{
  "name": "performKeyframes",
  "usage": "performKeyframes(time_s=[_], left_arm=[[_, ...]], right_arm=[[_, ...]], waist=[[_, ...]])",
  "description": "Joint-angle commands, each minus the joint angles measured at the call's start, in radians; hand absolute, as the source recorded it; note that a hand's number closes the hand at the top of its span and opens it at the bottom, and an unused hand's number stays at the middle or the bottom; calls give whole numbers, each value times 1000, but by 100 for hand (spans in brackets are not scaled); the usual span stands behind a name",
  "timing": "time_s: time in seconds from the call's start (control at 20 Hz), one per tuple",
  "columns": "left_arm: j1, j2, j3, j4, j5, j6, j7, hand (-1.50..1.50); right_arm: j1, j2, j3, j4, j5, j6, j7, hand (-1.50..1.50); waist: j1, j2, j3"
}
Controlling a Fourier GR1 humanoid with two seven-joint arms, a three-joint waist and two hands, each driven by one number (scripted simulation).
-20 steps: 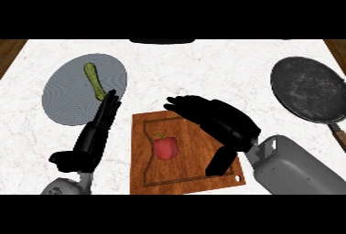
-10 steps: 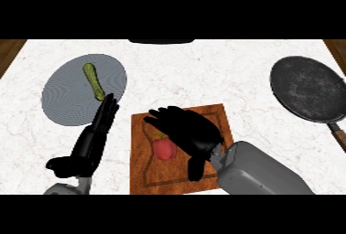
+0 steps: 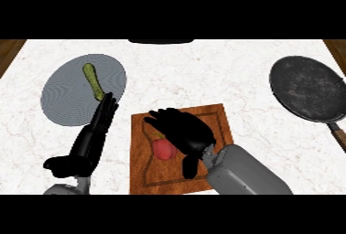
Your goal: Pick the bell pepper from the cutting board and place it in the pan
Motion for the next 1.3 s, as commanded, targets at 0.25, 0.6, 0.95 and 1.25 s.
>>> performKeyframes(time_s=[0.25,0.6,0.95,1.25], left_arm=[[29,3,65,-75,-16,-66,63,0],[27,-80,44,42,-94,-51,-34,0],[-16,-97,58,40,-94,-46,8,0],[36,-136,7,-65,-153,-8,55,0]], right_arm=[[27,96,-111,101,108,12,-107,-150],[-2,131,-58,263,128,-99,-94,-150],[-142,132,-12,484,177,-112,-252,150],[-81,132,36,464,220,-216,-248,150]], waist=[[1,0,0],[3,1,0],[9,3,0],[9,1,0]])
